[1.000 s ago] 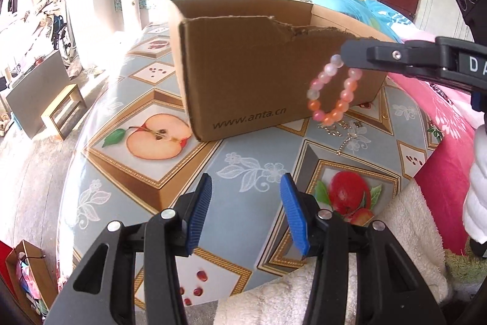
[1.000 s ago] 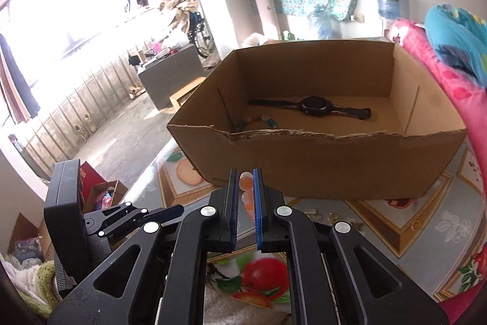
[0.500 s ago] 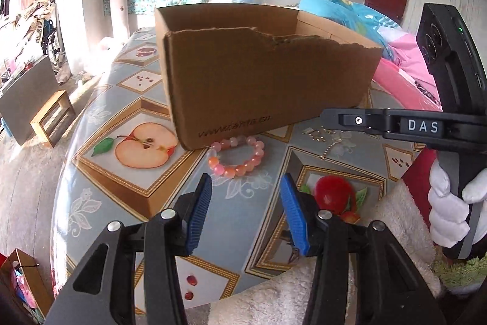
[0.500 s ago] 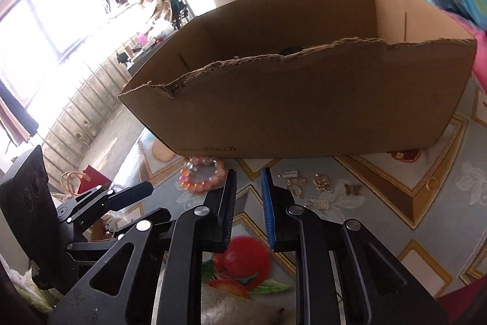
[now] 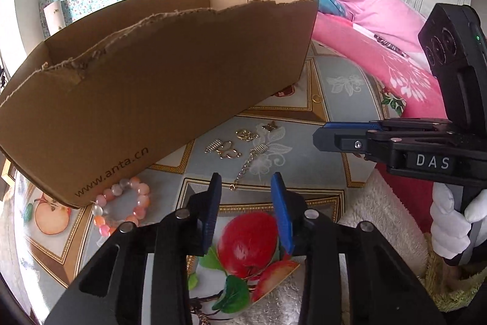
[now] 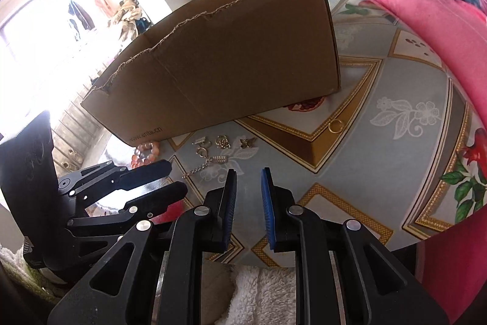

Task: Organize jewelry

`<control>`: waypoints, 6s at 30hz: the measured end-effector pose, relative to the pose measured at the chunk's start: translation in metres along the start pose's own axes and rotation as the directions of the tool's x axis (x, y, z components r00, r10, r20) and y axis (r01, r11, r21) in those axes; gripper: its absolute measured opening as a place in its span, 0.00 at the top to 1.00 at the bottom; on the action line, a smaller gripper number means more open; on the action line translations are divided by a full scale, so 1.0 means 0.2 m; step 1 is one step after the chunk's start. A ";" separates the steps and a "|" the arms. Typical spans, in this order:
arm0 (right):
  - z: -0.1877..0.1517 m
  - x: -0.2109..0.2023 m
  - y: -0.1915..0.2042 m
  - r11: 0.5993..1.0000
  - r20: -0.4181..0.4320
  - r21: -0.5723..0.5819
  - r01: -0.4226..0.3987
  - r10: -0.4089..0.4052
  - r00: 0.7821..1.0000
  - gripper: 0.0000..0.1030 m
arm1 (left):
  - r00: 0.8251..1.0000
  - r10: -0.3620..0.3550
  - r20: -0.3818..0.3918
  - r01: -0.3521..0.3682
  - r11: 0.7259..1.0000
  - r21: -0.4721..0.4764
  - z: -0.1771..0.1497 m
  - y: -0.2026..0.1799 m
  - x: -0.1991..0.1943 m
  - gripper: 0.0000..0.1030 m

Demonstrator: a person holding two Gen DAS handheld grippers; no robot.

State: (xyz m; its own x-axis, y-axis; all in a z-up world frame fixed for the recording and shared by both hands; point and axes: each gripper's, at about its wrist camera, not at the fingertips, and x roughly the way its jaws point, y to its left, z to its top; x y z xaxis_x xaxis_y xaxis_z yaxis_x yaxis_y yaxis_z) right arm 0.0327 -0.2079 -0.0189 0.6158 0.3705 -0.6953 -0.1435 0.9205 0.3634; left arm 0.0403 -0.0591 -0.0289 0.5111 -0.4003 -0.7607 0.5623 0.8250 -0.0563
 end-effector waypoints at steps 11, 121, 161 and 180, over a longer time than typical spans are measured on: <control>0.02 0.01 -0.09 0.999 -0.003 0.009 -0.037 0.037 0.999 0.83 | 0.999 0.026 -0.037 -0.022 0.994 0.105 0.07 -0.09 0.13 0.88; 0.09 -0.35 0.07 0.931 0.285 -0.149 0.335 -0.284 0.916 0.92 | 0.962 -0.108 0.250 0.085 0.991 0.101 0.21 -0.04 -0.29 1.00; 0.88 0.32 0.18 0.969 -0.268 -0.248 -0.007 -0.061 0.961 0.89 | 0.968 -0.149 -0.204 0.107 0.974 -0.200 0.85 0.70 0.20 0.85; 0.35 -0.59 0.17 0.952 0.199 -0.284 -0.111 0.172 0.965 0.87 | 0.939 -0.181 0.291 0.195 0.981 -0.020 0.35 0.29 -0.57 0.81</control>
State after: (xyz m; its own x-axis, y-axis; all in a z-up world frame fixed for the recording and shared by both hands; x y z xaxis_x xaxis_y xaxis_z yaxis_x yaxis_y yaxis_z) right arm 0.0091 -0.2281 0.1188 0.7236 0.4912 -0.4849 -0.4254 0.8706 0.2471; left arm 0.0608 0.0059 0.0993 0.5678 -0.6414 -0.5160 0.6382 0.7389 -0.2161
